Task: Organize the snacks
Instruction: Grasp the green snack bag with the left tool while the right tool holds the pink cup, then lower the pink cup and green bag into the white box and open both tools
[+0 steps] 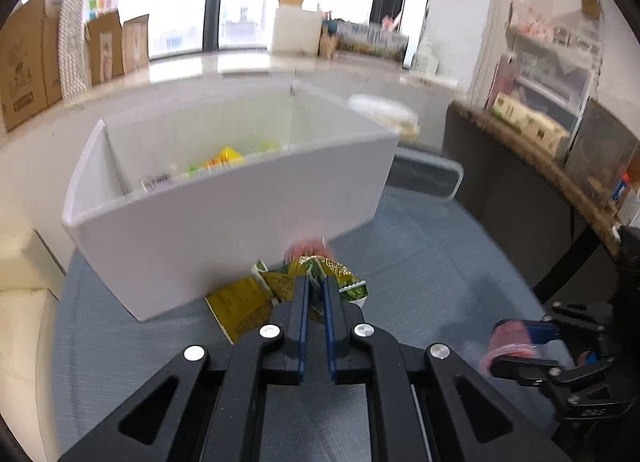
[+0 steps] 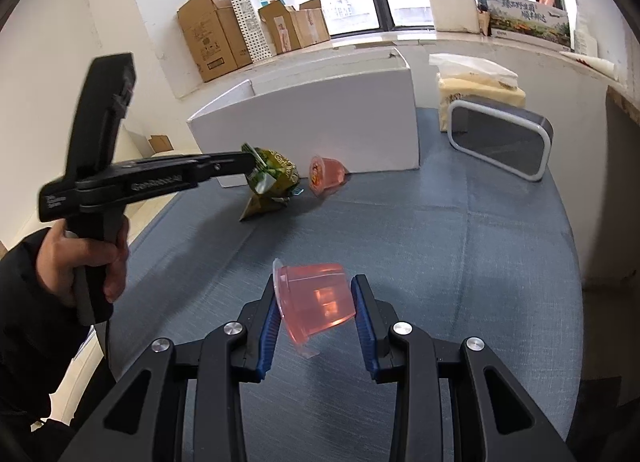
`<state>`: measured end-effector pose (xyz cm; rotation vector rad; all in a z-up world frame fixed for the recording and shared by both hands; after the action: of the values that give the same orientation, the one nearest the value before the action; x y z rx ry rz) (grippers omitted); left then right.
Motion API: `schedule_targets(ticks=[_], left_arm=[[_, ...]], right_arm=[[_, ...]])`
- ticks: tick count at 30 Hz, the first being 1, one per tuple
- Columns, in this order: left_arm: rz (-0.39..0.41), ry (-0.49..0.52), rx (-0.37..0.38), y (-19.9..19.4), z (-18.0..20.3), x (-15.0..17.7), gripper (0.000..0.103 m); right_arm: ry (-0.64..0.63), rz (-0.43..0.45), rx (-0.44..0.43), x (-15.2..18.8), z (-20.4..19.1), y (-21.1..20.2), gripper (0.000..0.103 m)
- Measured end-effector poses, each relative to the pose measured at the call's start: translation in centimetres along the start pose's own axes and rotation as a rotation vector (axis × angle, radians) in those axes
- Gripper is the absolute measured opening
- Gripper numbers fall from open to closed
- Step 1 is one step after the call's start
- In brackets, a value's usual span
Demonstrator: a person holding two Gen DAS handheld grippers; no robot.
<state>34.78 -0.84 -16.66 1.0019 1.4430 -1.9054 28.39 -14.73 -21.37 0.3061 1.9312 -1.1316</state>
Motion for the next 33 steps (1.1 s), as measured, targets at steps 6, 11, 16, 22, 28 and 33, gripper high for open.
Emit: schedule_targets(ticks=[6, 11, 16, 22, 28, 33], left_arm=[[0.103, 0.011, -0.006, -4.6, -0.9, -3.9, 0.008], [0.163, 0.001, -0.041, -6.5, -3.4, -7.4, 0.008], [0.192, -0.045, -0.087, -6.0, -7.3, -10.8, 0.008], [0.144, -0.096, -0.124, -2.5, -11.7, -11.5, 0.008], [0.105, -0.099, -0.139, -0.4, -13.3, -9.9, 0.008], [0.077, -0.121, -0.157, 0.5, -13.9, -9.2, 0.043]], right_arm=[[-0.035, 0.04, -0.024, -2.7, -1.8, 0.0, 0.037], [-0.074, 0.096, -0.043, -7.6, -3.4, 0.8, 0.037], [-0.108, 0.165, -0.046, -14.7, -4.6, 3.5, 0.037], [-0.099, 0.152, -0.001, -19.5, -4.1, 9.2, 0.037], [-0.09, 0.069, 0.065, -19.5, -2.0, 13.6, 0.038], [-0.065, 0.06, 0.12, -19.1, 0.2, 13.8, 0.101]])
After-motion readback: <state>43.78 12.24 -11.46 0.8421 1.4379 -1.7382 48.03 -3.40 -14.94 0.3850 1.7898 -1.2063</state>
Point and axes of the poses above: each gripper's, at about its wrist camera, not at the fingertips, and y roughly the way its jaws point, z to its right, x to its underside, the point moved 10 cm from there along y, roughly the way its jaws point, and after that the axes turned 8 degrees about z, right-handed, at the moved point
